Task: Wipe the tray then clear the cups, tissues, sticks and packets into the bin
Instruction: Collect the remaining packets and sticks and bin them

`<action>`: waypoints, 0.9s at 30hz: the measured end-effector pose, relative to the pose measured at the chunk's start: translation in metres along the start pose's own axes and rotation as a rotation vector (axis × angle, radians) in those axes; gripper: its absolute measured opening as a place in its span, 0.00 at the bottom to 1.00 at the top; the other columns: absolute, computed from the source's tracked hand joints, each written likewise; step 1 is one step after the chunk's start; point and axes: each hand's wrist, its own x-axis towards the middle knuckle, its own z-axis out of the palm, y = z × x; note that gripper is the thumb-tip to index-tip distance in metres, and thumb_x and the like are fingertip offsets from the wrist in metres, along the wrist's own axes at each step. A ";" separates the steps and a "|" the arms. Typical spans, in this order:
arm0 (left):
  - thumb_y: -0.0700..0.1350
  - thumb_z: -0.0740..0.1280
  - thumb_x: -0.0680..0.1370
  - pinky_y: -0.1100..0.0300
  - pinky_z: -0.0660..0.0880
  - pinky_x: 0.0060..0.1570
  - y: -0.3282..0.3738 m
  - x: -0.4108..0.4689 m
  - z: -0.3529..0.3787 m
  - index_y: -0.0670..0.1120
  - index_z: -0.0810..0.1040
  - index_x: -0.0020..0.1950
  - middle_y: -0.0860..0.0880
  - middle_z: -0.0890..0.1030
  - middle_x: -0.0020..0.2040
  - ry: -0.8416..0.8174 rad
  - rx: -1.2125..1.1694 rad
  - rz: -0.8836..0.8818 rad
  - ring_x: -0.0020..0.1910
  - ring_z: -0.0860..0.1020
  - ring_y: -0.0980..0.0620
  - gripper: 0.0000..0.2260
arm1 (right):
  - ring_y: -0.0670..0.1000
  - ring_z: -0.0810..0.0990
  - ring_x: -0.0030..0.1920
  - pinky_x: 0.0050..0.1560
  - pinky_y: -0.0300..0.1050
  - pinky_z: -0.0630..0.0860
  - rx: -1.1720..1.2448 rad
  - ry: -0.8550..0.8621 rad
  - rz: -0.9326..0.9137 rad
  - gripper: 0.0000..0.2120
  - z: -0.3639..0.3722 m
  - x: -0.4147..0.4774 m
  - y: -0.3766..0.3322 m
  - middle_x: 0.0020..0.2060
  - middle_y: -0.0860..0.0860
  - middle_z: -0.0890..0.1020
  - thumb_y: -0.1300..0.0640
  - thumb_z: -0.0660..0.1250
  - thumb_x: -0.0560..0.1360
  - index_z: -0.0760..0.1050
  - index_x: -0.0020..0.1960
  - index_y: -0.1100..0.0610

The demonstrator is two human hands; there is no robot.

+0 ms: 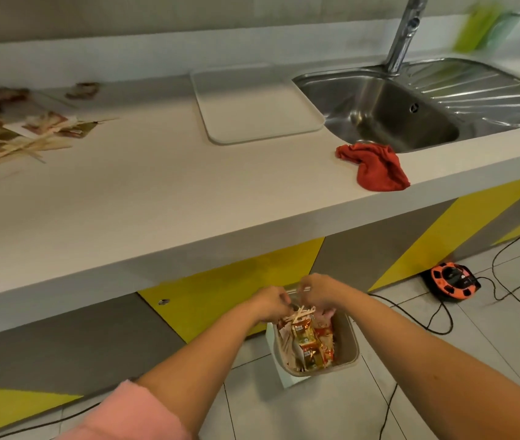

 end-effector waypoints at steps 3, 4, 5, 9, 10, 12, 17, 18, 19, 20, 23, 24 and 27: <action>0.44 0.63 0.79 0.64 0.69 0.34 0.003 -0.023 -0.024 0.43 0.70 0.65 0.45 0.77 0.54 -0.041 0.162 0.035 0.45 0.74 0.50 0.16 | 0.49 0.75 0.30 0.32 0.40 0.74 -0.264 -0.088 -0.050 0.20 -0.005 -0.018 -0.040 0.38 0.54 0.75 0.58 0.63 0.77 0.65 0.68 0.57; 0.45 0.64 0.78 0.64 0.69 0.34 0.003 -0.033 -0.035 0.43 0.69 0.67 0.44 0.76 0.56 -0.037 0.197 0.047 0.45 0.74 0.50 0.18 | 0.50 0.75 0.30 0.31 0.41 0.73 -0.334 -0.103 -0.060 0.21 -0.007 -0.024 -0.056 0.36 0.54 0.75 0.58 0.63 0.77 0.65 0.68 0.57; 0.45 0.65 0.78 0.63 0.69 0.34 0.005 -0.040 -0.042 0.43 0.69 0.67 0.43 0.76 0.57 -0.042 0.228 0.060 0.45 0.74 0.50 0.19 | 0.51 0.75 0.29 0.31 0.41 0.73 -0.389 -0.115 -0.068 0.20 -0.009 -0.029 -0.066 0.35 0.55 0.75 0.58 0.63 0.77 0.66 0.68 0.58; 0.43 0.66 0.77 0.61 0.70 0.38 0.003 -0.079 -0.084 0.41 0.74 0.61 0.45 0.76 0.46 -0.012 0.264 0.111 0.43 0.74 0.50 0.14 | 0.52 0.76 0.30 0.36 0.44 0.76 -0.489 -0.081 -0.170 0.16 -0.014 -0.054 -0.117 0.40 0.57 0.77 0.55 0.63 0.77 0.69 0.62 0.60; 0.42 0.66 0.77 0.62 0.70 0.38 0.002 -0.090 -0.096 0.41 0.76 0.57 0.47 0.76 0.44 -0.009 0.261 0.118 0.40 0.74 0.51 0.10 | 0.52 0.76 0.30 0.36 0.45 0.77 -0.481 -0.089 -0.203 0.14 -0.015 -0.060 -0.130 0.42 0.58 0.77 0.54 0.63 0.77 0.70 0.60 0.60; 0.41 0.65 0.77 0.68 0.70 0.33 -0.002 -0.113 -0.122 0.44 0.77 0.49 0.48 0.75 0.39 0.008 0.249 0.121 0.33 0.72 0.54 0.03 | 0.52 0.76 0.30 0.32 0.44 0.76 -0.487 -0.102 -0.275 0.14 -0.018 -0.070 -0.158 0.44 0.58 0.78 0.52 0.63 0.77 0.71 0.56 0.62; 0.39 0.65 0.77 0.65 0.73 0.43 -0.022 -0.154 -0.179 0.38 0.76 0.59 0.44 0.79 0.49 0.052 0.219 0.120 0.40 0.76 0.56 0.11 | 0.51 0.78 0.28 0.28 0.39 0.74 -0.601 -0.081 -0.409 0.16 -0.024 -0.091 -0.219 0.41 0.59 0.81 0.53 0.60 0.78 0.73 0.60 0.62; 0.38 0.64 0.77 0.64 0.74 0.44 -0.030 -0.163 -0.191 0.39 0.76 0.59 0.42 0.80 0.53 0.089 0.218 0.115 0.42 0.76 0.55 0.11 | 0.51 0.77 0.29 0.28 0.39 0.74 -0.625 -0.067 -0.439 0.16 -0.023 -0.095 -0.236 0.41 0.58 0.81 0.53 0.60 0.78 0.72 0.60 0.62; 0.38 0.64 0.77 0.64 0.74 0.44 -0.037 -0.171 -0.201 0.40 0.75 0.60 0.42 0.80 0.56 0.127 0.215 0.118 0.43 0.76 0.55 0.11 | 0.51 0.77 0.30 0.29 0.40 0.73 -0.639 -0.044 -0.467 0.16 -0.021 -0.099 -0.248 0.40 0.58 0.81 0.52 0.60 0.78 0.72 0.60 0.62; 0.37 0.64 0.77 0.64 0.74 0.43 -0.045 -0.179 -0.212 0.40 0.75 0.61 0.43 0.79 0.57 0.175 0.203 0.115 0.41 0.76 0.56 0.12 | 0.51 0.76 0.30 0.30 0.40 0.73 -0.652 -0.018 -0.502 0.16 -0.020 -0.101 -0.262 0.41 0.57 0.80 0.53 0.60 0.78 0.72 0.60 0.62; 0.36 0.63 0.77 0.66 0.73 0.40 -0.071 -0.198 -0.241 0.43 0.75 0.63 0.47 0.79 0.57 0.310 0.135 0.100 0.41 0.76 0.56 0.14 | 0.49 0.74 0.30 0.29 0.38 0.71 -0.689 0.052 -0.598 0.15 -0.014 -0.098 -0.300 0.42 0.56 0.79 0.56 0.58 0.79 0.71 0.63 0.61; 0.36 0.63 0.77 0.66 0.74 0.40 -0.081 -0.204 -0.251 0.44 0.75 0.62 0.48 0.79 0.56 0.350 0.117 0.085 0.42 0.77 0.55 0.14 | 0.48 0.74 0.30 0.29 0.38 0.71 -0.702 0.067 -0.626 0.16 -0.011 -0.096 -0.313 0.42 0.56 0.78 0.57 0.58 0.79 0.69 0.65 0.60; 0.37 0.63 0.77 0.65 0.74 0.40 -0.109 -0.216 -0.273 0.45 0.76 0.60 0.50 0.78 0.50 0.478 0.067 0.030 0.41 0.77 0.56 0.12 | 0.48 0.74 0.30 0.29 0.39 0.70 -0.719 0.086 -0.670 0.18 -0.001 -0.085 -0.341 0.43 0.55 0.77 0.56 0.59 0.79 0.67 0.68 0.57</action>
